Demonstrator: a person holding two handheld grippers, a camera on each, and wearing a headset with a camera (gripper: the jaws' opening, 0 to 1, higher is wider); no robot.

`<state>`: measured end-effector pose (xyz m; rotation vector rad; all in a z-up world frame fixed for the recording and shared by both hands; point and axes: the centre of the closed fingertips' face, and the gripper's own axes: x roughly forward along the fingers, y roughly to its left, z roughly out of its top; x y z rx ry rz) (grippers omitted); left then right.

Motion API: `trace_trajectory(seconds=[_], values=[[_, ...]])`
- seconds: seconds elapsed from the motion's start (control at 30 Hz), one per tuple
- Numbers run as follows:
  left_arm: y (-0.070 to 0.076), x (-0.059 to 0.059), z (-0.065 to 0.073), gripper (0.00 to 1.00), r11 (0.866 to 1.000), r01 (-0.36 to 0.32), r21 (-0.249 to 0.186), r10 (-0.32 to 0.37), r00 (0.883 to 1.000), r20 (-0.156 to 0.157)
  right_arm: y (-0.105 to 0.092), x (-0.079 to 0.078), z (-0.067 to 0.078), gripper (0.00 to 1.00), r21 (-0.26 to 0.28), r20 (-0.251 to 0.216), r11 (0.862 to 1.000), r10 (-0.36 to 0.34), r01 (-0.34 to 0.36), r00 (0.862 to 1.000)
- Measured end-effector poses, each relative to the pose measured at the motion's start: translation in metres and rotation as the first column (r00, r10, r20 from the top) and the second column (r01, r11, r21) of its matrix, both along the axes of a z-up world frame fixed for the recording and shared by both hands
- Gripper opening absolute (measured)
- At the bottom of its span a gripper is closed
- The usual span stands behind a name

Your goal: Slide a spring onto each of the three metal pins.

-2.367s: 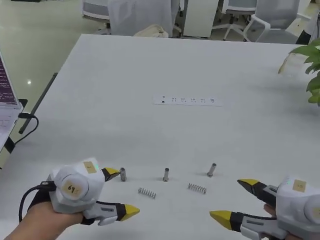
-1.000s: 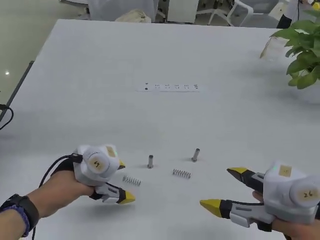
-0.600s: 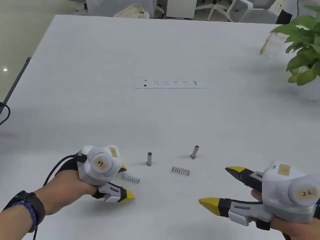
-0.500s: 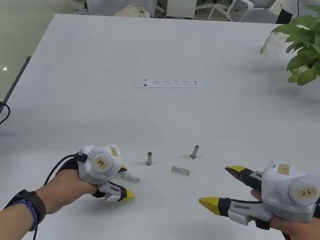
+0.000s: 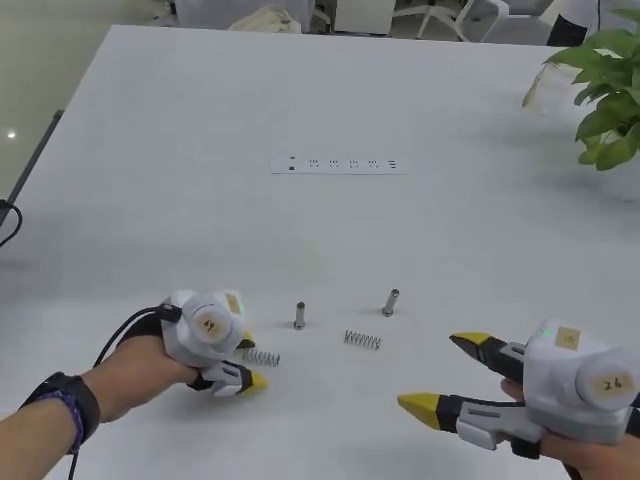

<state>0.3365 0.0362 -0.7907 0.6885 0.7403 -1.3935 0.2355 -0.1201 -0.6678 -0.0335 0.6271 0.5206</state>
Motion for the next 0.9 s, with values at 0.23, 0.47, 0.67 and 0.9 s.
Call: trace_trajectory(seconds=[0.23,0.47,0.67,0.9], values=[[-0.001,0.001,-0.001,0.13,1.0,-0.014,-0.001,0.014,1.0,0.009,0.001,-0.002,0.0,0.67,0.002,-0.004,1.0,0.002,-0.002,1.0],[-0.003,0.003,-0.002,0.03,0.999,-0.039,-0.004,0.039,0.999,0.012,0.0,-0.001,0.002,0.67,0.005,0.004,1.0,0.0,0.0,1.0],[0.0,-0.001,-0.001,0.02,0.999,-0.046,-0.002,0.046,0.999,0.004,0.001,-0.002,0.004,0.67,0.008,0.006,1.0,0.006,-0.006,1.0],[0.009,-0.004,0.007,0.02,0.997,-0.071,-0.019,0.071,0.997,-0.002,0.002,-0.003,0.003,0.67,0.009,0.003,1.0,0.01,-0.01,1.0]])
